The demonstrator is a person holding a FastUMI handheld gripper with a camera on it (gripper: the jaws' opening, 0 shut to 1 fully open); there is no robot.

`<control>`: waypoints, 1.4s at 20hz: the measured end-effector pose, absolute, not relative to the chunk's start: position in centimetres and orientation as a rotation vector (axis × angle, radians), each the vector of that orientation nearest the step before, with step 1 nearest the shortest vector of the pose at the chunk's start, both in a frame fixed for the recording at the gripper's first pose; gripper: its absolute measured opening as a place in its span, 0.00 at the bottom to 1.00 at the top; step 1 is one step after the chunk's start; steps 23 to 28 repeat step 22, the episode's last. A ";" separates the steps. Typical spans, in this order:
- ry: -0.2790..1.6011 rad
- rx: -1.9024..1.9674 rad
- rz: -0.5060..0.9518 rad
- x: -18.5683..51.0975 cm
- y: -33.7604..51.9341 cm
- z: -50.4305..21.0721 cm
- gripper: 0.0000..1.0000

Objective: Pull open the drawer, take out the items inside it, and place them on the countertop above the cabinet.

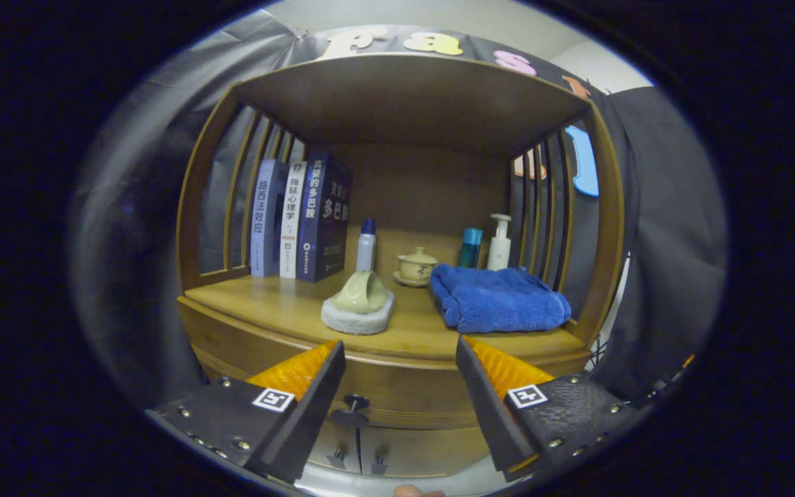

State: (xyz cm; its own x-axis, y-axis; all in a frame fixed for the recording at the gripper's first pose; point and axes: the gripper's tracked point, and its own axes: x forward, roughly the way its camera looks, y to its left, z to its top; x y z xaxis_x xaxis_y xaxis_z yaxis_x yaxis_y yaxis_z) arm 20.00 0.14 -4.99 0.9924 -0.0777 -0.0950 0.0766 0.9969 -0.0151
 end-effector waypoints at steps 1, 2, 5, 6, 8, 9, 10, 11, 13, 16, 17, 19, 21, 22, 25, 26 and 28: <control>0.083 -0.014 -0.076 20.0 -0.2 -4.6 0.97; 0.071 -0.014 -0.070 20.1 -0.5 -4.3 0.97; 0.037 -0.045 -0.065 20.4 -2.2 -3.2 0.96; 0.025 -0.058 -0.065 20.5 -2.9 -2.8 0.96; 0.009 -0.065 -0.065 20.7 -4.4 -2.2 0.96; -0.001 -0.059 -0.067 20.8 -5.2 -1.8 0.97; -0.011 -0.048 -0.067 20.8 -6.0 -1.5 0.97; -0.018 -0.036 -0.062 20.9 -6.9 -1.3 0.96; -0.059 -0.028 -0.036 20.9 -8.6 -0.5 0.97; -0.144 -0.034 0.011 20.1 -11.1 0.8 0.96; -0.163 -0.040 0.019 19.7 -12.1 0.9 0.96; -0.175 -0.051 0.027 18.8 -14.3 0.7 0.96; -0.184 -0.023 0.073 17.6 -15.7 0.5 0.96; -0.188 0.000 0.100 17.1 -16.4 0.3 0.96; -0.188 0.000 0.100 17.1 -16.4 0.3 0.96; -0.188 0.000 0.100 17.1 -16.4 0.3 0.96; -0.188 0.000 0.100 17.1 -16.4 0.3 0.96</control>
